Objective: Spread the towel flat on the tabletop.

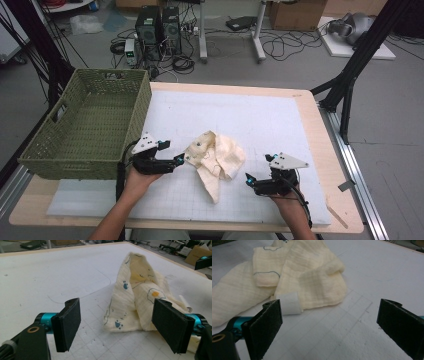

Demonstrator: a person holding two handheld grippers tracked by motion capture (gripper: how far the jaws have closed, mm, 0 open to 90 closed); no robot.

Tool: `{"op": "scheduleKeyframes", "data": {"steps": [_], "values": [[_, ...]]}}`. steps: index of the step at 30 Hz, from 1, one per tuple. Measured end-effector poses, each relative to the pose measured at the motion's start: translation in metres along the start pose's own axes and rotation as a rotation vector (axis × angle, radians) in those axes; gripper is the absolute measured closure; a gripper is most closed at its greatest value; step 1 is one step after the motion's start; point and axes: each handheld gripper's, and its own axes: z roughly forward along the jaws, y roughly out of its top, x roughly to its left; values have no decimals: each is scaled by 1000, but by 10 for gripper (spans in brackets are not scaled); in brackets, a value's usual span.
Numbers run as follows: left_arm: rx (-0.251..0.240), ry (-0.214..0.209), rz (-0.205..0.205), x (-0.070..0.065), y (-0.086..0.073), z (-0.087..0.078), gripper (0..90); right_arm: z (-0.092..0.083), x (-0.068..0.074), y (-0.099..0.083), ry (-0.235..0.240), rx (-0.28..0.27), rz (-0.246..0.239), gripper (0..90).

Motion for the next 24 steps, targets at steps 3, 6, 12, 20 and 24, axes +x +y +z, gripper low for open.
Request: {"op": "scheduleKeyframes", "data": {"steps": [3,6,12,20,24], "values": [[6,-7,-2,1,-1,1,240,10,7,3,29,16,-27,97],[8,-6,-2,1,-1,2,239,19,14,5,65,27,-58,156],[17,-8,-6,2,-3,3,243,40,29,10,107,66,-97,242],[32,-2,-17,3,-6,4,258,64,41,14,77,175,-164,616],[41,0,-23,5,-7,5,265,61,37,17,85,192,-158,759]]}}
